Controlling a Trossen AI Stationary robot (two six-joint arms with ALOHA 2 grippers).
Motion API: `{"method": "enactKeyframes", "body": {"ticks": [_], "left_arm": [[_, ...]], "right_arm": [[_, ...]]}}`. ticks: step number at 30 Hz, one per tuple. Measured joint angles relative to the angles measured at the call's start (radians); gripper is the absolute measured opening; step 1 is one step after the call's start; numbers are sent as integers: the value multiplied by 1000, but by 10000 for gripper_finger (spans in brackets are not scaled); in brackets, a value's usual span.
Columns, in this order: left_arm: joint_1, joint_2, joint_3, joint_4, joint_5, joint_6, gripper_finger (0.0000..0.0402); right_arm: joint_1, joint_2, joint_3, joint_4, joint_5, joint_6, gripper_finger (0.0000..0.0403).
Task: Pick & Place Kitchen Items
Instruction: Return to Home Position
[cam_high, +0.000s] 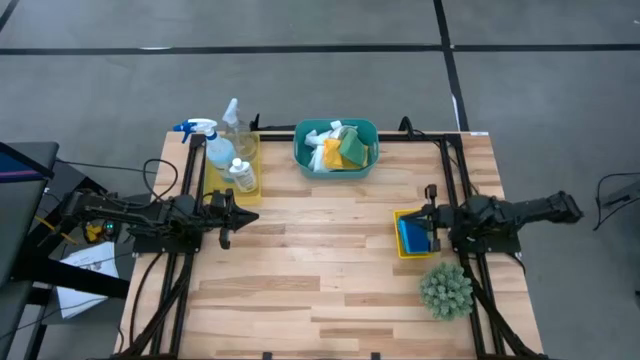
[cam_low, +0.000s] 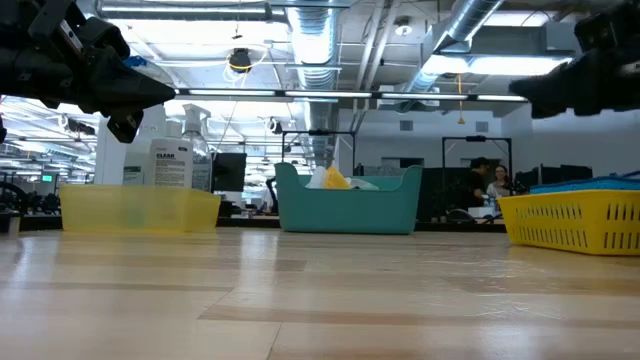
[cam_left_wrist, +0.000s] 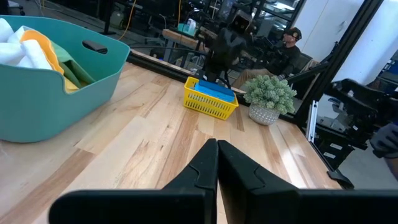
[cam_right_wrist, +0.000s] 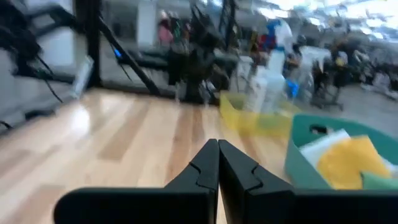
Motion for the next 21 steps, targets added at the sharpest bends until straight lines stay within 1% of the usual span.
{"method": "enactKeyframes", "body": {"ticks": [3, 7, 11, 21], "left_arm": [[0, 0, 0, -1, 0, 0, 3], [0, 1, 0, -1, 0, 0, 3], [0, 0, 0, 0, 0, 0, 3], [0, 0, 0, 0, 0, 0, 3]], "right_arm": [[-39, -55, 0, -14, -78, -11, 0], [-92, -55, 0, -18, -98, -55, 0], [-158, -55, 0, -32, -196, -70, 0], [-169, -55, 0, -32, -190, 2, 0]]}}
